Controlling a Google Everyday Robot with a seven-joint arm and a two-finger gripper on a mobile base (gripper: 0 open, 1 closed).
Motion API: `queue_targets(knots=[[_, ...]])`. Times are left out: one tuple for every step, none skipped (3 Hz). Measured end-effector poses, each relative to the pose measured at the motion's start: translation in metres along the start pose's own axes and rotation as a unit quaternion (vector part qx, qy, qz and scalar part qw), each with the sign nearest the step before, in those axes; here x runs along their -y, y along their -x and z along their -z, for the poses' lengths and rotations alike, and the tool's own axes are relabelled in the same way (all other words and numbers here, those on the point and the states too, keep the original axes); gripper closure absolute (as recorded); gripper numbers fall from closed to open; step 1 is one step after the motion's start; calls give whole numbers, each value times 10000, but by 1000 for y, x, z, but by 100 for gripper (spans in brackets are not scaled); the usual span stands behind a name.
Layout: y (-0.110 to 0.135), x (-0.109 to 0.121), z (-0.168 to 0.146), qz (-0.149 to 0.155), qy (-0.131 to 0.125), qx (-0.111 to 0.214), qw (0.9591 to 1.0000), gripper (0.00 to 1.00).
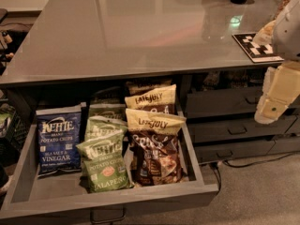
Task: Pick blue chip bag from top drawer and place on counter
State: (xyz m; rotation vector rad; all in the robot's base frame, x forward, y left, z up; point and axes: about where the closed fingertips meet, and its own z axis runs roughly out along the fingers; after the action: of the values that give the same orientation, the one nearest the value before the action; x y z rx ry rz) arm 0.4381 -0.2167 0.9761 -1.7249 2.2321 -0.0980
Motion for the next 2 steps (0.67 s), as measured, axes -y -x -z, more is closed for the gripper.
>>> queue_targets(knots=[[11, -2, 0, 44, -36, 84, 9999, 0], [46, 2, -17, 239, 152, 198, 9994, 0]])
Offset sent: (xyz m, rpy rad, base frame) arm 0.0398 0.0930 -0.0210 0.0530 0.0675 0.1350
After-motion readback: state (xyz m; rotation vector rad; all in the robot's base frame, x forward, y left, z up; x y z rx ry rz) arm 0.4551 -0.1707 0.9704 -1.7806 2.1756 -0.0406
